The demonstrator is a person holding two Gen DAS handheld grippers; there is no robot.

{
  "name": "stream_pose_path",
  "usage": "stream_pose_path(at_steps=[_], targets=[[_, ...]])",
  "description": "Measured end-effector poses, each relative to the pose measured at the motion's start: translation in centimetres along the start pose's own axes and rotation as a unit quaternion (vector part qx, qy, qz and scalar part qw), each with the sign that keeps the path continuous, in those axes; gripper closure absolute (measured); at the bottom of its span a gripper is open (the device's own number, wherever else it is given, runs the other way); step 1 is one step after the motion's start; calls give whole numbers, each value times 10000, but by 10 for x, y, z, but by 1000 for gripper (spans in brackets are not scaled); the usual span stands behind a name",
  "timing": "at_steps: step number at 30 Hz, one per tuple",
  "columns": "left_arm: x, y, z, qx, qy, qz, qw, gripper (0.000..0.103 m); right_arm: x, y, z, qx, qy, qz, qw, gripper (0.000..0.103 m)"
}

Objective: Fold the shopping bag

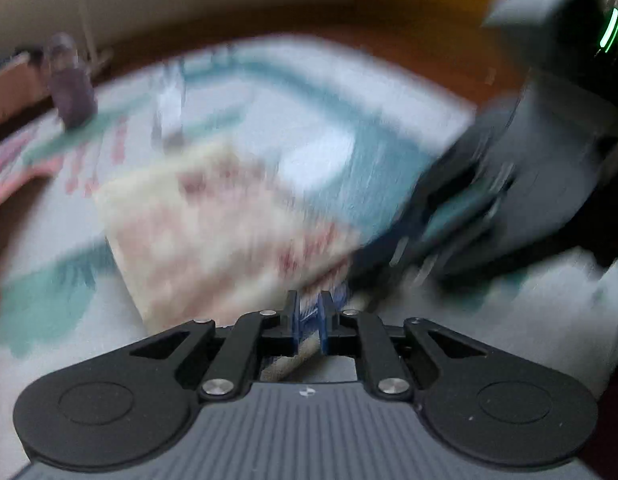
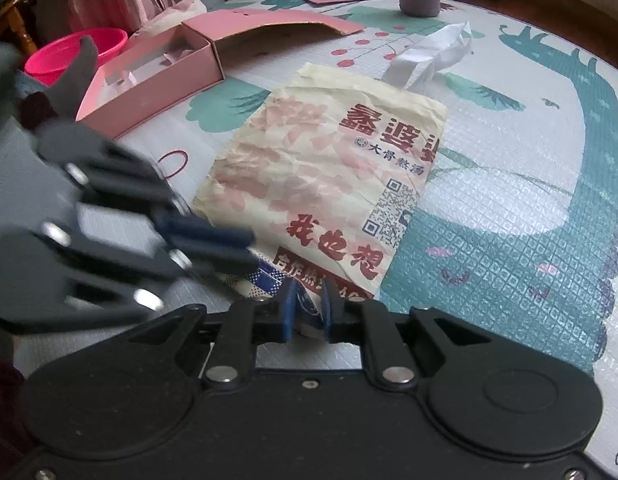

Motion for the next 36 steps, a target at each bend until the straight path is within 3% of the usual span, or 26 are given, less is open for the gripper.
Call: stream_pose_path(at_steps=[7, 12, 19, 24, 26, 28, 32, 36], targets=[[-8, -38, 20, -808, -124, -131, 9966, 93, -5, 6, 0, -446, -6, 365, 9983, 89], [-8, -39, 21, -984, -82, -166, 9950, 93, -9, 17, 1, -487, 7, 694, 9964, 74], [-13, -40, 26, -1223, -3, -95, 9925, 93, -12, 10, -1, -797, -134, 999, 9917, 74], [-11, -42, 25, -1278, 25, -64, 9918, 93, -37, -9, -18, -1298, 302, 1310, 9824, 77], [-11, -43, 25, -1302, 22, -41, 9915, 93, -44, -24, -23, -1665, 456, 1245, 9771, 82], [-11, -44, 25, -1316, 17, -18, 9913, 93, -42, -44, -21, -2155, 456, 908, 9712, 82], [-11, -44, 26, -1332, 18, 8, 9911, 93, -17, -75, -4, -3153, -56, 598, 9471, 82], [-11, -43, 26, -1341, 24, 9, 9910, 93, 2, -73, 3, -3387, -368, 567, 9385, 82]])
Point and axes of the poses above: each gripper's, at about its wrist camera, not at the fingertips, and x roughly the way its jaws point, y to its right, z to its underside, the point moved 7 cm from there along x, roughly the way its jaws point, and after that the axes turned 12 degrees about -z, right-handed, at the moved point
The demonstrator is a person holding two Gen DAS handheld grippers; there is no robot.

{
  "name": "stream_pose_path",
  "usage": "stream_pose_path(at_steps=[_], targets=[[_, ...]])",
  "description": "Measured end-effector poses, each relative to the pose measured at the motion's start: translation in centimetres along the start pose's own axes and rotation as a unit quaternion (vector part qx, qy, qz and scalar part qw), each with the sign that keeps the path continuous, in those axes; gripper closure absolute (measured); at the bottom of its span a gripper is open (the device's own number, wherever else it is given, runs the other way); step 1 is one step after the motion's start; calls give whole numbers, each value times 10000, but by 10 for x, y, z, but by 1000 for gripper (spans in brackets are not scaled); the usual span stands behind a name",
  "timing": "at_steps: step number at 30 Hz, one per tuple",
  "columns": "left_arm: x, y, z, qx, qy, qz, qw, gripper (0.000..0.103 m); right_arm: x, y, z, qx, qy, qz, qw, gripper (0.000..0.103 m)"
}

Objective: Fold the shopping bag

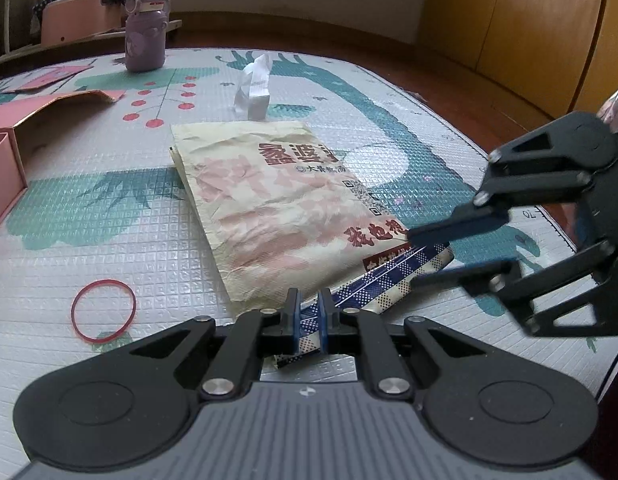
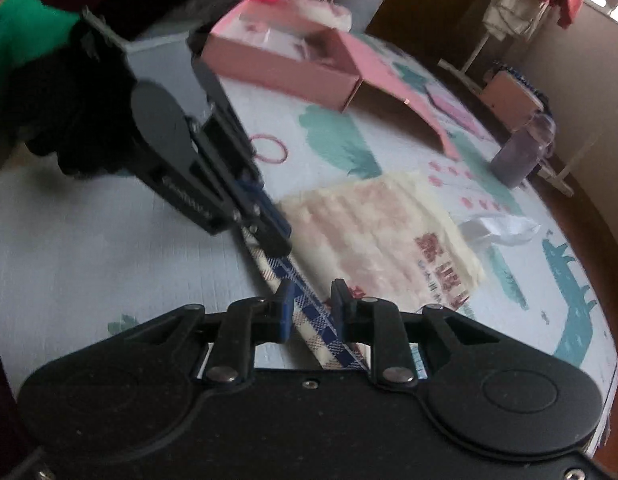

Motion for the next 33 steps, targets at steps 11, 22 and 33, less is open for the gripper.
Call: stream_pose_path(at_steps=[11, 22, 33], targets=[[3, -6, -3, -213, -238, 189, 9993, 93, 9, -2, 17, -344, -172, -251, 9989, 84], [-30, 25, -24, 2397, 200, 619, 9687, 92, 9, 18, 22, 325, -15, -829, 9960, 86], [-23, 56, 23, 5016, 869, 23, 8607, 92, 12, 25, 21, 606, 206, -1199, 9907, 85]])
Point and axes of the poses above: each gripper's, at about its wrist camera, not at the fingertips, and x roughly the way its jaws point, y to its right, z to its underside, the point moved 7 cm from there along x, roughly the way its jaws point, and after that the axes turned 12 degrees about -z, right-handed, at the moved point
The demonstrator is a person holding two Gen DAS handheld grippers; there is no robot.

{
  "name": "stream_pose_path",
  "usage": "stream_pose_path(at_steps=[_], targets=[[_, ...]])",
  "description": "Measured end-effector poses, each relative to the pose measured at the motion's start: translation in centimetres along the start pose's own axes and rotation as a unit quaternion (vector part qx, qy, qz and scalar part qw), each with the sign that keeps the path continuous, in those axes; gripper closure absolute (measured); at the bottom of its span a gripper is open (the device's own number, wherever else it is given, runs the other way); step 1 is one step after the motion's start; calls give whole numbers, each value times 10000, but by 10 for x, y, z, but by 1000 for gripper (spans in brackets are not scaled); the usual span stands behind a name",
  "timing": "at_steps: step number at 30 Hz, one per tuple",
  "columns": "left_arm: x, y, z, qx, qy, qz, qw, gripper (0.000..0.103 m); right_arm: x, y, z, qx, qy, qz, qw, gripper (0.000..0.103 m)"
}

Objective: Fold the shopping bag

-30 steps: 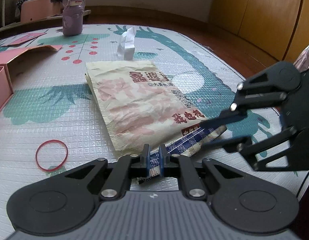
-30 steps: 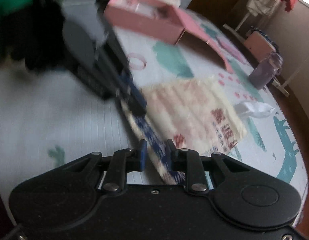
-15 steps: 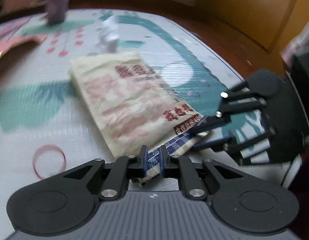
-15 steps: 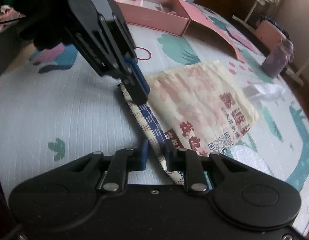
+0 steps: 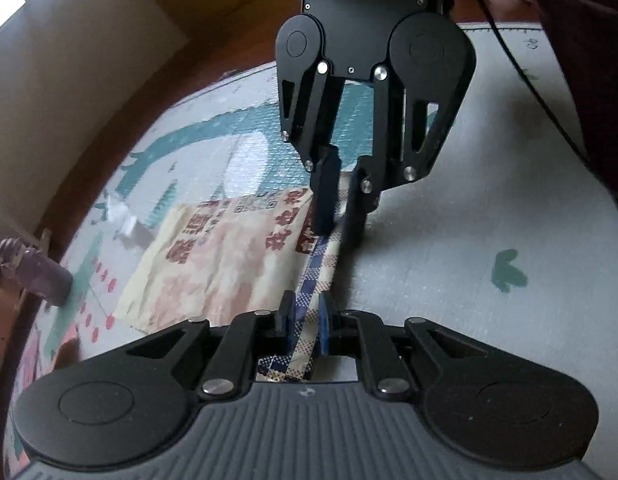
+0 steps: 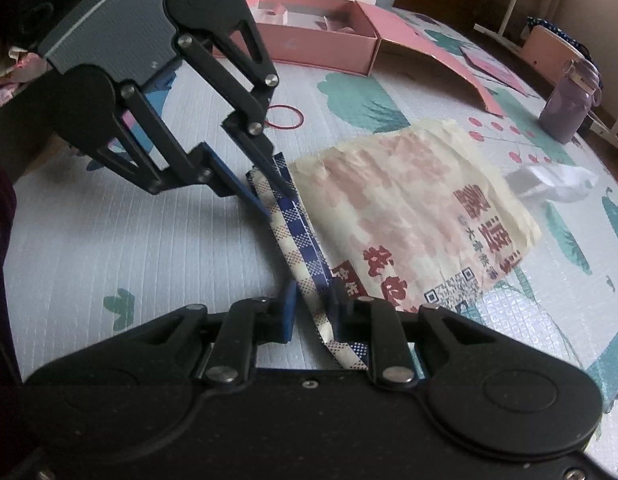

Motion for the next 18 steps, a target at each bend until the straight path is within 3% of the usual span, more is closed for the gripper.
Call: stream_pose_path(at_steps=[5, 14, 18], targets=[[6, 6, 3, 820, 171, -220, 9962, 92, -3, 12, 0, 435, 231, -334, 9982, 85], [4, -4, 8, 573, 210, 190, 9980, 90, -4, 21, 2, 826, 460, -643, 9934, 86], [4, -10, 10, 618, 225, 321, 9973, 72, -6, 26, 3, 944, 553, -721, 9914, 86]])
Point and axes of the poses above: each gripper's, at about its wrist camera, not at the fingertips, and x roughly the way its jaws point, y to its right, z to its underside, the point moved 7 cm from there along x, roughly the way its jaws point, and after that the axes turned 12 degrees about -z, right-handed, at the moved point
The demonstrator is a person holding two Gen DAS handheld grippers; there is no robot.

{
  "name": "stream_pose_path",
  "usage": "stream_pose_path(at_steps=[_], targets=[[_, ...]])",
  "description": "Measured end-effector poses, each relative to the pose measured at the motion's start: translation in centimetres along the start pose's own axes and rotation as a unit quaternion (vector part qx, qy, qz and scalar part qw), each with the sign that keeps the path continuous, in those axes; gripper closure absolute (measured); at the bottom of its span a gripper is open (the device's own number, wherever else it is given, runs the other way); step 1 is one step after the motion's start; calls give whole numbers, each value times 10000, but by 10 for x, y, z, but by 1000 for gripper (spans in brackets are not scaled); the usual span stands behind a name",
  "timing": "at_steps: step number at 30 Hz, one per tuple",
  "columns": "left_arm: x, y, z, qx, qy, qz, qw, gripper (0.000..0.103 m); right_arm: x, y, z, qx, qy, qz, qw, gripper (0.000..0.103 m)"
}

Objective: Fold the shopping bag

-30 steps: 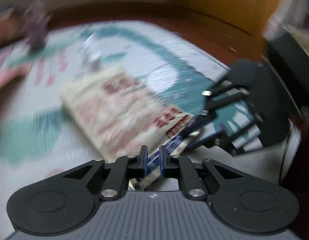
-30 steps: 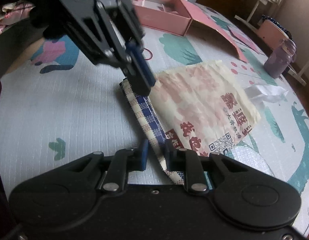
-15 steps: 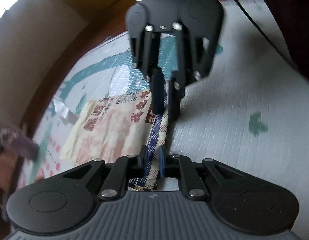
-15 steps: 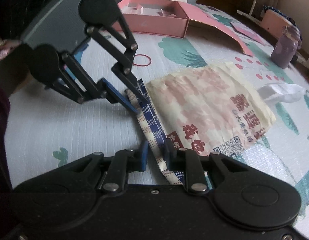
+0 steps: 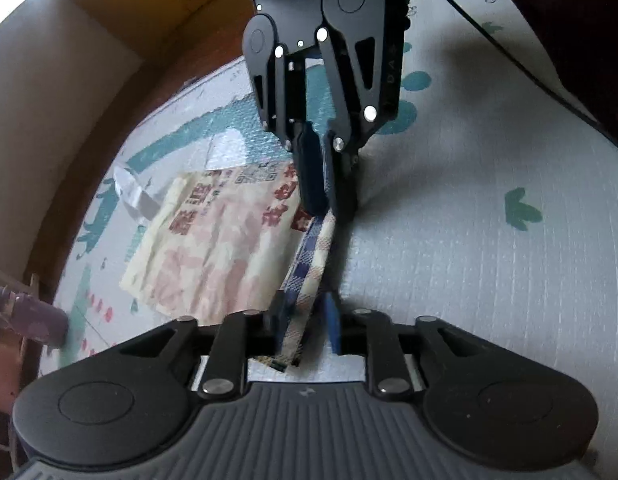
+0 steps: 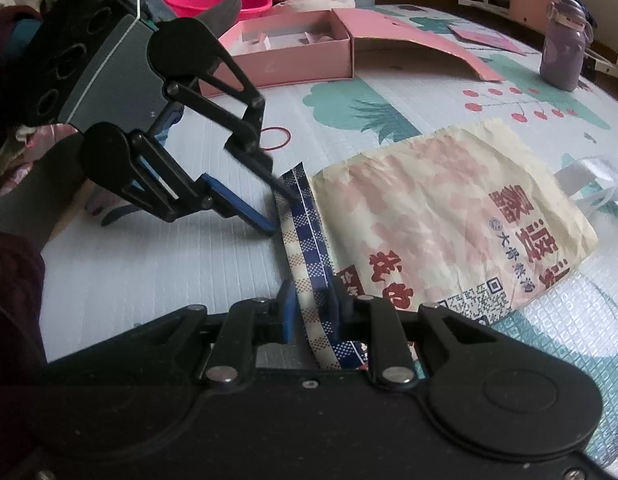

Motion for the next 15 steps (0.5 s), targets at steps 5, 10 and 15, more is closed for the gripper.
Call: stream_pose_path(at_steps=[5, 10, 15], targets=[[6, 2, 1, 453, 171, -108, 9988, 72, -2, 6, 0, 187, 90, -182, 9996, 86], [11, -1, 4, 977, 470, 33, 9941, 70, -4, 11, 2, 407, 226, -331, 9984, 86], [10, 3, 4, 1761, 662, 69, 9821, 70, -6, 17, 3, 685, 333, -511, 9958, 86]])
Point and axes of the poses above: each gripper's, at about its wrist camera, not at the fingertips, and x roughly the way its jaws point, y to its right, z to its underside, the point moved 7 cm from there along x, roughly the way its jaws point, and after that the axes turned 12 degrees about -z, right-handed, at the moved point
